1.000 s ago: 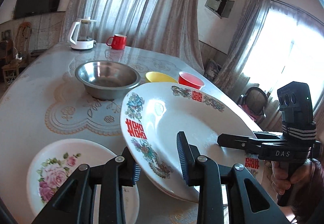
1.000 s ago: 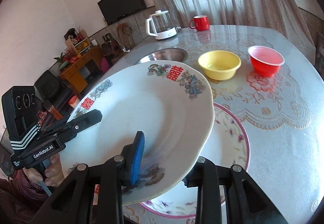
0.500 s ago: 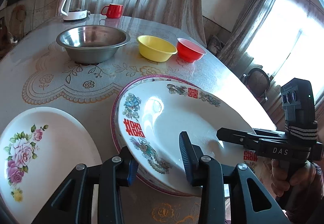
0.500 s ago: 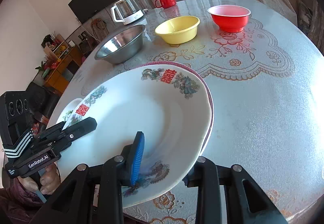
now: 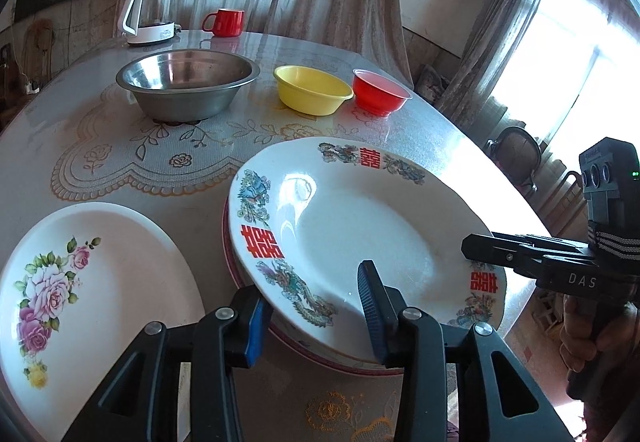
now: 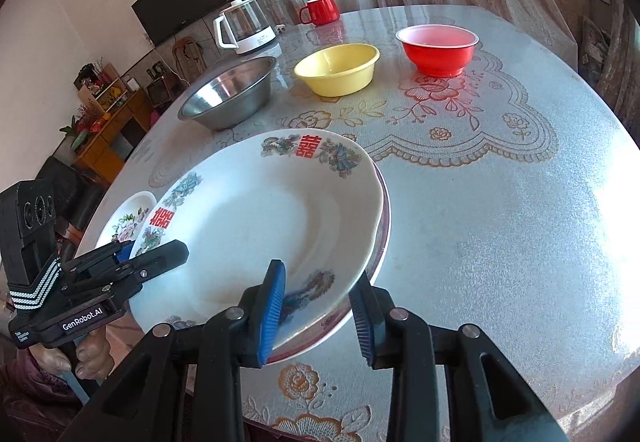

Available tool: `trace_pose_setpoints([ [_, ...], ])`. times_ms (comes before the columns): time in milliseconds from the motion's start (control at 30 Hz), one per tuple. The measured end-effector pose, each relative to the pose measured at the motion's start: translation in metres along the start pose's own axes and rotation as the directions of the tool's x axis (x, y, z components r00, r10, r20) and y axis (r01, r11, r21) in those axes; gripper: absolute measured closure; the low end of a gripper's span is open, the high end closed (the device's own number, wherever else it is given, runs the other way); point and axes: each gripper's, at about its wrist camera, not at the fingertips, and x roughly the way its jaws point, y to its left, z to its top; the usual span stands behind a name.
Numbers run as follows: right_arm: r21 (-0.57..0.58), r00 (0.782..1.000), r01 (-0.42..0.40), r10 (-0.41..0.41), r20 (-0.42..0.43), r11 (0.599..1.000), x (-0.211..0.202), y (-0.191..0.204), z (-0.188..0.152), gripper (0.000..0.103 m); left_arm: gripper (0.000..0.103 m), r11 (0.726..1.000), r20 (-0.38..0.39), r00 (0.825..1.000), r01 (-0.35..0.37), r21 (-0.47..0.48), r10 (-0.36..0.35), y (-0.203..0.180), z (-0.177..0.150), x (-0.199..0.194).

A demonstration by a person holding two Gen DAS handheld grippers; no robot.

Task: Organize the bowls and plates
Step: 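Settle the double-happiness plate on the stack and open the right tool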

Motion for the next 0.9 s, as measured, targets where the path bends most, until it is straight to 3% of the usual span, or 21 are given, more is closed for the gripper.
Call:
trace_pose_setpoints([
  [333,0.074,0.992,0.119,-0.122,0.038,0.99,-0.011,-0.025,0.002,0.07,0.062,1.0,0.028,1.0,-0.007,-0.012,0.007,0.001,-0.004,-0.007],
  [433,0.091,0.99,0.119,-0.125,0.059,0.989,-0.004,-0.027,0.005,0.072,0.062,1.0,0.034,0.999,-0.018,-0.009,0.018,0.001,-0.004,-0.009],
  [533,0.059,0.991,0.108,-0.112,0.069,0.992,0.003,-0.018,0.007,0.085,0.062,1.0,0.04,0.999,-0.029,-0.004,0.029,0.001,-0.004,-0.01],
  [600,0.01,0.983,0.162,-0.162,0.081,0.987,0.005,-0.009,0.007,0.085,0.062,0.999,0.041,0.999,-0.033,-0.002,0.034,0.001,-0.004,-0.01],
  [767,-0.013,0.977,0.197,-0.195,0.089,0.98,0.005,-0.004,0.007,0.086,0.061,0.998,0.058,0.997,-0.057,-0.017,0.058,0.002,-0.004,-0.013],
  [900,-0.015,0.979,0.184,-0.182,0.087,0.983,0.006,-0.001,0.007,0.086,0.059,0.996,0.088,0.992,-0.092,-0.022,0.093,0.005,-0.003,-0.022],
])
